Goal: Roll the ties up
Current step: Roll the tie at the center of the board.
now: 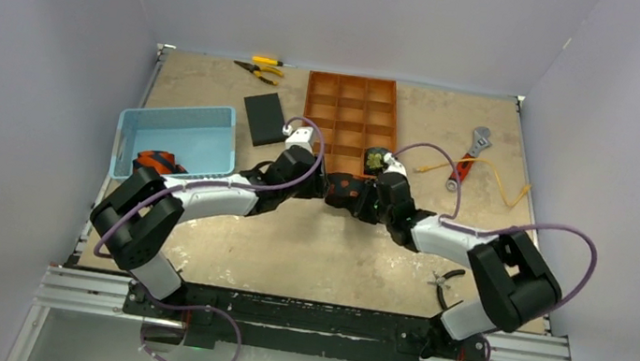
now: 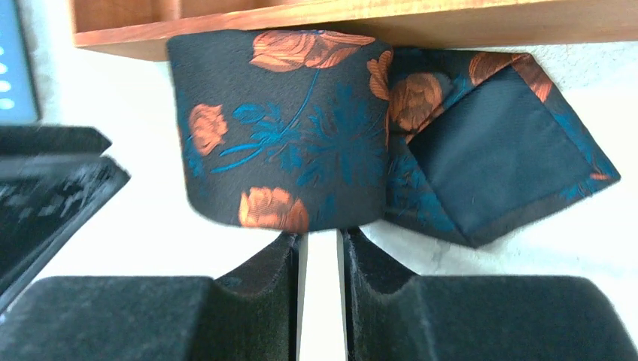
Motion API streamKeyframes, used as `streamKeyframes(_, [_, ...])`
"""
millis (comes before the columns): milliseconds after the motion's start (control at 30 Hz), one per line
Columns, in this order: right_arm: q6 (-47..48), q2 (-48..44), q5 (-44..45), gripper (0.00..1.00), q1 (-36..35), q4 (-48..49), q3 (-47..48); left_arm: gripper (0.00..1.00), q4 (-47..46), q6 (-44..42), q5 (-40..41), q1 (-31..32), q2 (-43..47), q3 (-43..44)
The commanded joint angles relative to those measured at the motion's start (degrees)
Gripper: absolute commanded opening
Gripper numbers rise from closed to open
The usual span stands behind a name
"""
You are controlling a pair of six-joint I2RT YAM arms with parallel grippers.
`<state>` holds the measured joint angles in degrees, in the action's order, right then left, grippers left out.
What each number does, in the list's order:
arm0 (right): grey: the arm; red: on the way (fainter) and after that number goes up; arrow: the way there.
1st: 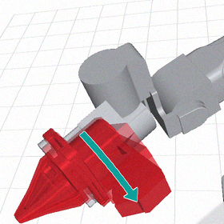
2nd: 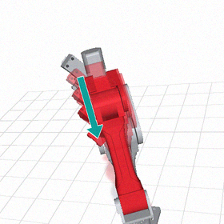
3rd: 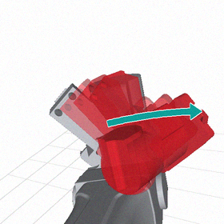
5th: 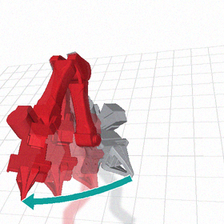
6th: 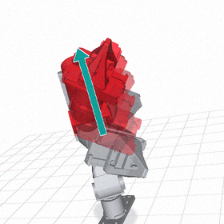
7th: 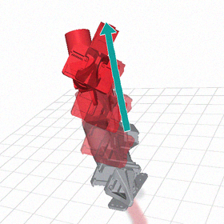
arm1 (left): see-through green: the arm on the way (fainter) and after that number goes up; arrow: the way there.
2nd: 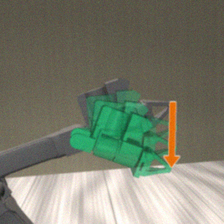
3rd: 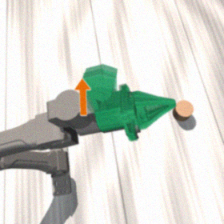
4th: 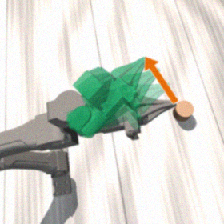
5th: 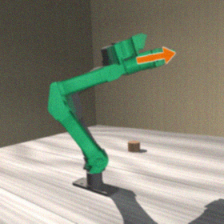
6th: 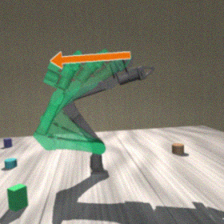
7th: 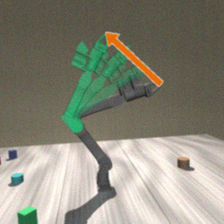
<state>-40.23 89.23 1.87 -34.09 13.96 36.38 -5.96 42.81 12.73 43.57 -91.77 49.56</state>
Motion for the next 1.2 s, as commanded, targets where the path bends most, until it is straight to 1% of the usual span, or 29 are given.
streamKeyframes(0, [1.47,-7.07,-0.14,0.24,-2.18,-0.56,-2.43,0.52,-2.26,-1.5,-1.27,-1.63,2.58,-0.66])
streamKeyframes(67, [1.11,-8.21,-0.29,0.24,-4.82,-1.27,-2.58,0.52,-2.55,-1.48,-1.39,-2.04,3.09,-1.03])
streamKeyframes(167, [0.03,-6.82,-1.42,0.21,-6.78,-1.84,-1.14,0.52,-2.69,-1.28,-1.76,-2.44,3.74,-1.58])
streamKeyframes(300, [-1.38,-2.54,-1.73,0.14,-7.02,-1.18,0.76,0.52,-2.29,-1.08,-2.07,-2.61,4.82,-2.36])
streamKeyframes(467, [-3.43,2.09,-1.67,0.11,-6.95,-2.2,4.19,0.52,-2.22,-0.59,-1.88,-2.61,6.5,-3.9])
streamKeyframes(567, [-5.13,4.22,0.92,0.09,-6.91,-2.38,6.92,0.52,-2.18,-0.44,-2.01,-2.56,6.9,-4.61])
streamKeyframes(800, [-6.4,9.62,5.35,0.07,-6.64,-3.27,11.94,0.52,-1.77,-0.53,-1.66,-2.98,8.32,-6.25])
streamKeyframes(967, [-7.48,10.11,8.8,0.05,-5.92,-1.96,10.93,0.52,-1.68,-0.71,-1.75,-3.2,8.66,-6.8])
streamKeyframes(1100, [-6.75,10.16,6.61,0.05,-5.79,0.45,11.02,0.52,-2.05,-0.71,-2.12,-3.35,8.33,-6.98])
streamKeyframes(1167, [-3.98,9.14,5.32,0.07,-6.04,1.67,11.05,0.52,-2.11,-0.78,-2.5,-3.42,8.27,-6.82])
